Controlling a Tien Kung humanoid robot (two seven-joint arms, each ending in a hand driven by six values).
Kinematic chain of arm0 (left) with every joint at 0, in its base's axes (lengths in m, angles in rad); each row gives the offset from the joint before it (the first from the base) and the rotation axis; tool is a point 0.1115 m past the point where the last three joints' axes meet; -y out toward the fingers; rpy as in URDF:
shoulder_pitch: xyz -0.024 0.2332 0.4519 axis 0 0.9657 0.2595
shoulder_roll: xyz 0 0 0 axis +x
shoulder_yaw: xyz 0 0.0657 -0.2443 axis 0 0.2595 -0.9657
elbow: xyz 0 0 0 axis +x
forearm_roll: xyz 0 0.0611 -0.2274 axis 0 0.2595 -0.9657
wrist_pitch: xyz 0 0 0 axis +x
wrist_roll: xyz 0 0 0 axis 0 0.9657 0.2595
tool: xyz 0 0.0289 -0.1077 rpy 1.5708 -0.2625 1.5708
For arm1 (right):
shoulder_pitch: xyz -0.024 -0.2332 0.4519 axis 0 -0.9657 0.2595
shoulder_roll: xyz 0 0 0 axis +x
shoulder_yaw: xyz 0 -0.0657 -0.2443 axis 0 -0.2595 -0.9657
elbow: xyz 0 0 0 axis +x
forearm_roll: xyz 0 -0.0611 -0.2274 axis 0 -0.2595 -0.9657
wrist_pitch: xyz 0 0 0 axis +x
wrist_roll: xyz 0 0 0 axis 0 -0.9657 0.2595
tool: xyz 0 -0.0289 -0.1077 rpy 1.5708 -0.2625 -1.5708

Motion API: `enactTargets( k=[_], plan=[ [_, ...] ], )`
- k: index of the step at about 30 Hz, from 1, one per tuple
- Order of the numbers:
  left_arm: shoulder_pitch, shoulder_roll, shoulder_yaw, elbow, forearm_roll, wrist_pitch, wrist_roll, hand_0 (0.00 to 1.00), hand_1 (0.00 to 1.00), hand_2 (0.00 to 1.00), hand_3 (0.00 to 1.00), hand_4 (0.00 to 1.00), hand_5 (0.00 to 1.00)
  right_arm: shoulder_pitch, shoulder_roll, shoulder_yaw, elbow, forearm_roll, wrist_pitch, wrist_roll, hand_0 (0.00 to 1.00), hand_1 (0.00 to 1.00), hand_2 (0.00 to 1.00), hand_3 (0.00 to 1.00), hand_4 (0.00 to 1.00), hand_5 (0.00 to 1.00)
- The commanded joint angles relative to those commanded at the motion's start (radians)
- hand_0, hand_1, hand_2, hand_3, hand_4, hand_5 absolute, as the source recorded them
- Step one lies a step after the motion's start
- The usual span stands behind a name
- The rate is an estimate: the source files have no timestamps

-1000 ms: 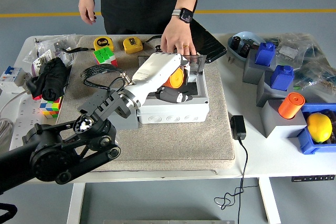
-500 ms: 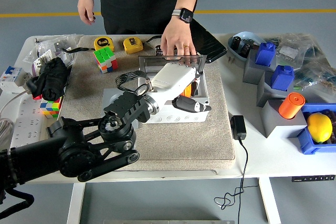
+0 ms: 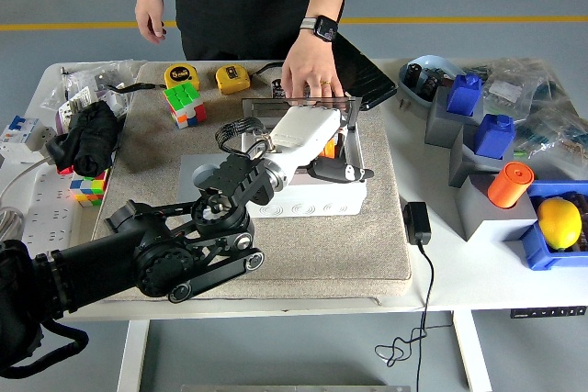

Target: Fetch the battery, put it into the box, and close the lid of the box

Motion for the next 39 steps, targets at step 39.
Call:
enactTargets(
  k=[39],
  plan=[
    [0.009,-0.011,0.023,0.043,0.132,0.006,0.003,0.190,0.296,0.298,0.490,0.998,0.576,0.004,0.002,0.003,0.008,-0.018,-0.007,0.003,0.588,0.578,0.548,0.533,0.897,0.454]
  ],
)
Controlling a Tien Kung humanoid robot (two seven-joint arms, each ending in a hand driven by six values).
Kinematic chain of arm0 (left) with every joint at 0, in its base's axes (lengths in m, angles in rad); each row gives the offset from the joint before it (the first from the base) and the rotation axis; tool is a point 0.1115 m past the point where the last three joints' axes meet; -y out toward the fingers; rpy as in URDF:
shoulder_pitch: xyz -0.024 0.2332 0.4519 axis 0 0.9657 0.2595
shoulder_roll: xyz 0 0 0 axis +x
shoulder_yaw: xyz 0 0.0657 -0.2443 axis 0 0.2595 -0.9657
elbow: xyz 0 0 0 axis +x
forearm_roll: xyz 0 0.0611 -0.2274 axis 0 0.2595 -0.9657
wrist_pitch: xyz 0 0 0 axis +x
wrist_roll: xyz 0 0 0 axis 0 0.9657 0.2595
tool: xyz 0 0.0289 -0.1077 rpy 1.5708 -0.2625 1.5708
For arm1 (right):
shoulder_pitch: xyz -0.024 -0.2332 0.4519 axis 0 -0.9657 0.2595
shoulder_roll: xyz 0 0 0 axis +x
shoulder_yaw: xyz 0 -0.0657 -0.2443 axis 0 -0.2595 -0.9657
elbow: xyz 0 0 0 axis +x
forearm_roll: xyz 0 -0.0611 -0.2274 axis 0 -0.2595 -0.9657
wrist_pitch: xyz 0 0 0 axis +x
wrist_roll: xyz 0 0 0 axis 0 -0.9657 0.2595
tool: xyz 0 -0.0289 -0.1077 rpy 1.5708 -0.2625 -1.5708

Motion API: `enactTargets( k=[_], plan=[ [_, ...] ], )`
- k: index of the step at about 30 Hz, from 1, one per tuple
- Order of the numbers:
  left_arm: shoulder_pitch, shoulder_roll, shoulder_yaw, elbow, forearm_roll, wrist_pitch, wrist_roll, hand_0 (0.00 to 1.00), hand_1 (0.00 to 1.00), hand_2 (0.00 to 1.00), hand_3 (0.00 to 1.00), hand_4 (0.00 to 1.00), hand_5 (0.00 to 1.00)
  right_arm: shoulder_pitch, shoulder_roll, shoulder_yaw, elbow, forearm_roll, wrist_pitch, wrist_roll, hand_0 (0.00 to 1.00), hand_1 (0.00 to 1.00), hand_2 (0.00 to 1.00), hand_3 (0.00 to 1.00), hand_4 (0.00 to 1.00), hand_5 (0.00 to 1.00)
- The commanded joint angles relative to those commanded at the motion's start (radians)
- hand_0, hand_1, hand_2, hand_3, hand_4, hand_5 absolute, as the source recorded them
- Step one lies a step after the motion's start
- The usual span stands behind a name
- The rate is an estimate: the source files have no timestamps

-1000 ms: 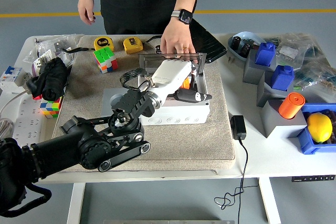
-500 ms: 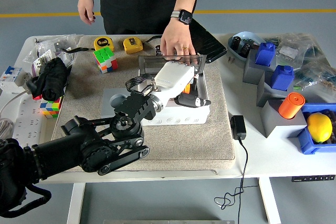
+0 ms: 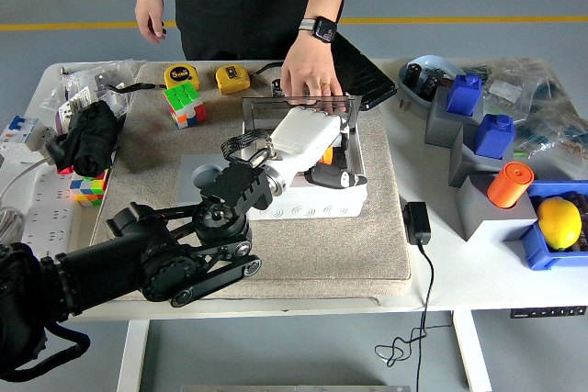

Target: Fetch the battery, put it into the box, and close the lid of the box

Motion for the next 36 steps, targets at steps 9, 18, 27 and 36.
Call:
enactTargets(
  k=[9,18,27,36],
  plan=[
    [0.007,0.008,-0.012,-0.014,0.000,-0.001,-0.007,0.179,0.280,0.293,0.487,0.998,0.574,-0.002,-0.001,-0.001,0.001,0.003,0.000,0.001,0.588,0.578,0.545,0.533,0.896,0.453],
    [0.037,0.033,-0.075,-0.116,-0.010,0.006,-0.044,0.162,0.254,0.275,0.462,0.998,0.570,0.000,0.000,0.007,0.001,0.001,0.000,0.001,0.588,0.578,0.545,0.533,0.896,0.452],
    [0.129,0.132,-0.179,-0.337,-0.098,0.089,-0.185,0.142,0.203,0.256,0.423,0.998,0.511,-0.001,-0.002,0.014,0.000,-0.003,0.000,0.001,0.586,0.578,0.545,0.533,0.896,0.452],
    [0.275,0.261,-0.287,-0.472,-0.150,0.132,-0.289,0.183,0.290,0.372,0.435,0.998,0.444,-0.001,-0.003,0.029,0.000,-0.010,0.001,0.001,0.587,0.578,0.545,0.533,0.896,0.452]
  ],
)
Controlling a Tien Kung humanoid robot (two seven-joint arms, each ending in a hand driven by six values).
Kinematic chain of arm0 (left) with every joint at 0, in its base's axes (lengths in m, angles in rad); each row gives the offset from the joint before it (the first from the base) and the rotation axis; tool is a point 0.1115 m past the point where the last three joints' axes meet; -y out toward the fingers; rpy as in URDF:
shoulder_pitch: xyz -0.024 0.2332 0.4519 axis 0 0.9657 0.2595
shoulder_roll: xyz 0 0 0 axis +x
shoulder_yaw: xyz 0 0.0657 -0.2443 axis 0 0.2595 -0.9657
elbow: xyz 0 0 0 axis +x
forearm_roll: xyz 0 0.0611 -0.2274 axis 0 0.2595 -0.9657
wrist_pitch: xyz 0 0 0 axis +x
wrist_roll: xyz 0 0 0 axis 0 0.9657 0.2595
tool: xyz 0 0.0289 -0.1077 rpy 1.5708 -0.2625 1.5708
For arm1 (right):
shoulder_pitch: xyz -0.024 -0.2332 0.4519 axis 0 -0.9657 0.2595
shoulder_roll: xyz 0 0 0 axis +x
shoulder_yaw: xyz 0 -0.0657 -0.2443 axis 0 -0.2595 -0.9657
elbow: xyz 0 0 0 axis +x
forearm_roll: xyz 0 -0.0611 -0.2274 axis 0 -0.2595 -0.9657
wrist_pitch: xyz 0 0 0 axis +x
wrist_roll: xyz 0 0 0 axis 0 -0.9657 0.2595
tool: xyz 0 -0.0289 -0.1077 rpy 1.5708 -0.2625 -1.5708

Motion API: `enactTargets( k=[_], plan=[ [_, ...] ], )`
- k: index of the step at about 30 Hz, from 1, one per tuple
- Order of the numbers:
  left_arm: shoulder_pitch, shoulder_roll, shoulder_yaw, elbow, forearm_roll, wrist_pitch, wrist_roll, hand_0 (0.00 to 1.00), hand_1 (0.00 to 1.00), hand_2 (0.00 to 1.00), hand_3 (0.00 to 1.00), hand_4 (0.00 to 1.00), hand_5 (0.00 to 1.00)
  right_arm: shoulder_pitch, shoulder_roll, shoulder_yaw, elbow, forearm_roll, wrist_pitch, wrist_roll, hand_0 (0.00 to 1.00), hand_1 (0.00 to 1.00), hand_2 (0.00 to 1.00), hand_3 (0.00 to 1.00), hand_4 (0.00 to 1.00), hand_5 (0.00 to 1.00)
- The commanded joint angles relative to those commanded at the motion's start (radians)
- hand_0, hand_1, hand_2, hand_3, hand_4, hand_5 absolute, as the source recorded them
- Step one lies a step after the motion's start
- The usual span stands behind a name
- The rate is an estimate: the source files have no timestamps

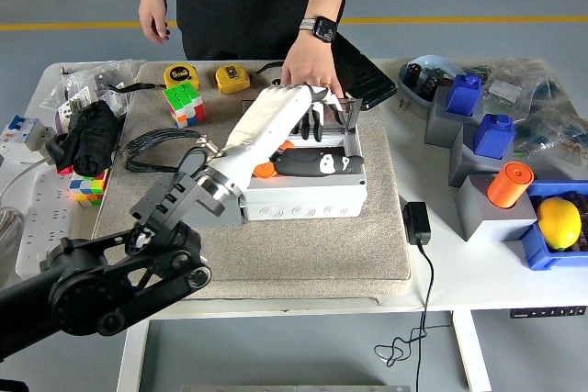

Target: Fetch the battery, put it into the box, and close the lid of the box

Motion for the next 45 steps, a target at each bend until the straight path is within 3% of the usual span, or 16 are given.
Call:
enactTargets(
  k=[4,5,16,23,30,45],
  plan=[
    [0.057,0.040,-0.047,-0.018,0.005,0.006,-0.008,0.183,0.290,0.372,0.435,0.998,0.444,-0.001,-0.001,0.005,0.000,-0.004,0.001,0.000,0.587,0.578,0.545,0.533,0.896,0.452],
    [0.070,0.048,-0.057,-0.015,0.008,-0.001,0.000,0.224,0.432,0.461,0.467,0.992,0.439,-0.001,-0.001,0.006,0.000,-0.006,0.001,0.000,0.589,0.578,0.545,0.533,0.896,0.451],
    [0.128,0.081,-0.076,0.026,0.031,-0.026,0.028,0.230,0.441,0.490,0.484,0.987,0.436,0.001,0.000,0.010,0.003,-0.014,0.000,0.000,0.588,0.578,0.544,0.533,0.896,0.451],
    [0.131,0.089,-0.062,0.050,0.028,-0.043,0.048,0.225,0.441,0.489,0.487,0.990,0.443,0.002,-0.002,0.017,0.005,-0.021,-0.001,0.000,0.587,0.578,0.544,0.532,0.895,0.450],
    [0.107,0.069,-0.025,0.069,-0.002,-0.055,0.063,0.226,0.447,0.489,0.496,0.987,0.442,0.003,-0.004,0.020,0.007,-0.023,-0.001,0.002,0.587,0.578,0.544,0.532,0.895,0.451],
    [0.003,-0.047,0.049,0.135,-0.086,-0.063,0.039,0.223,0.445,0.487,0.496,0.985,0.442,0.007,-0.009,0.021,0.014,-0.026,-0.003,0.005,0.588,0.576,0.543,0.532,0.894,0.448]
  ],
)
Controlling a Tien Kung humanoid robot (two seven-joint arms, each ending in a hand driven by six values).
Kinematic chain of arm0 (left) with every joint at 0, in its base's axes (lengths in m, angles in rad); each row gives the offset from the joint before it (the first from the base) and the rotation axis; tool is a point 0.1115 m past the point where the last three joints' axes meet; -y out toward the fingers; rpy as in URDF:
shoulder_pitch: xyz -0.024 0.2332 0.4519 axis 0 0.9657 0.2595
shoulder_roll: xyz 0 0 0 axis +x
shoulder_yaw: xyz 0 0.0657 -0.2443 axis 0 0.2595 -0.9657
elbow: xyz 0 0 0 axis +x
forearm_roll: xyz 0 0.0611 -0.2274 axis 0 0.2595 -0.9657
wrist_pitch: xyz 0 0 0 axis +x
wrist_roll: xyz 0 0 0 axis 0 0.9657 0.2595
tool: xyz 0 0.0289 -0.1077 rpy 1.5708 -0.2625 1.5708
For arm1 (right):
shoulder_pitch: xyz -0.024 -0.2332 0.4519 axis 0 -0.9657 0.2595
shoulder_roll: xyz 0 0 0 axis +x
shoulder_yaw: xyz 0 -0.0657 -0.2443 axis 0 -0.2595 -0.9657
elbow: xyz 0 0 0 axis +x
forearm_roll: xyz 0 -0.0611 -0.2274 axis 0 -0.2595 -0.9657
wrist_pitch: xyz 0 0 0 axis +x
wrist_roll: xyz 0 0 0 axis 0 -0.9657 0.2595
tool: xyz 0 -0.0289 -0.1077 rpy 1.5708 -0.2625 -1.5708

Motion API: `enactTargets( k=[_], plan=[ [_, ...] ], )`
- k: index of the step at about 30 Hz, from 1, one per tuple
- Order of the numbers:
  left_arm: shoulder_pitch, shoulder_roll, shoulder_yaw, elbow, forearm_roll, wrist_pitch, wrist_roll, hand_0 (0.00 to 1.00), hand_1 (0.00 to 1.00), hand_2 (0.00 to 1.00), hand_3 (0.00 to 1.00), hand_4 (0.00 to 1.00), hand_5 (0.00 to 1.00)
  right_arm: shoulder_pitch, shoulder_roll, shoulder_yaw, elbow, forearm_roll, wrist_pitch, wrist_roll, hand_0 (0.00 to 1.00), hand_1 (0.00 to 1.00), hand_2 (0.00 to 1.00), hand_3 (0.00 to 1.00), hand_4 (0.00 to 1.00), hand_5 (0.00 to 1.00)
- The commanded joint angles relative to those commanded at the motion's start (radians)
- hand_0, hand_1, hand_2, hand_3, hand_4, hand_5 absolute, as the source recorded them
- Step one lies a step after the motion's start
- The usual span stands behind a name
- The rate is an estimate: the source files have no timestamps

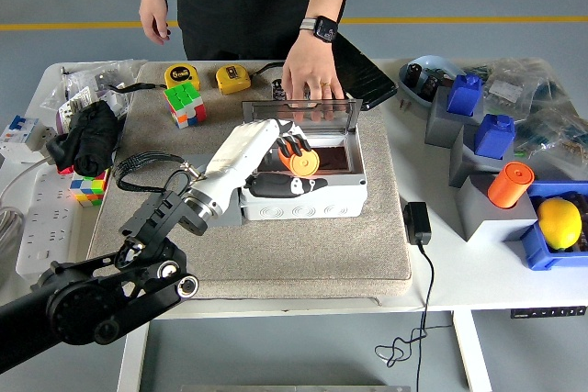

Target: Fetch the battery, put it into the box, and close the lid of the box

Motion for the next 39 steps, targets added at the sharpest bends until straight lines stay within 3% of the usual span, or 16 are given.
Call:
enactTargets(
  k=[8,15,20,25,30,35,39],
  plan=[
    [-0.054,-0.067,0.043,0.021,-0.126,-0.020,-0.047,0.223,0.444,0.488,0.497,0.984,0.442,0.001,-0.001,-0.010,0.001,0.002,0.001,0.000,0.588,0.577,0.543,0.532,0.894,0.445],
    [-0.097,-0.119,0.107,0.073,-0.212,-0.036,-0.072,0.230,0.445,0.492,0.499,0.982,0.441,0.004,-0.001,-0.017,0.001,0.003,0.001,-0.001,0.587,0.576,0.543,0.532,0.894,0.444],
    [-0.065,-0.086,0.050,0.016,-0.173,-0.043,-0.063,0.229,0.449,0.492,0.497,0.980,0.441,0.002,0.001,-0.006,0.005,0.000,0.001,-0.001,0.588,0.576,0.542,0.532,0.893,0.443],
    [-0.014,-0.014,-0.031,-0.048,-0.135,-0.036,-0.055,0.229,0.449,0.492,0.497,0.980,0.441,-0.001,-0.001,0.002,0.004,-0.001,0.001,0.000,0.588,0.576,0.542,0.532,0.893,0.443],
    [0.039,0.036,-0.060,-0.035,-0.099,-0.048,-0.035,0.229,0.452,0.492,0.499,0.977,0.441,-0.002,-0.001,0.006,0.004,-0.007,0.001,0.000,0.588,0.576,0.542,0.532,0.893,0.443],
    [0.061,0.052,-0.063,-0.023,-0.096,-0.051,-0.031,0.228,0.453,0.493,0.498,0.975,0.438,-0.004,-0.001,0.004,0.002,-0.007,0.001,0.000,0.588,0.576,0.541,0.532,0.893,0.441],
    [0.050,0.040,-0.033,-0.008,-0.108,-0.053,-0.030,0.229,0.454,0.494,0.501,0.971,0.437,-0.002,0.002,0.001,0.002,-0.009,0.000,-0.001,0.588,0.576,0.542,0.532,0.893,0.439]
  ],
)
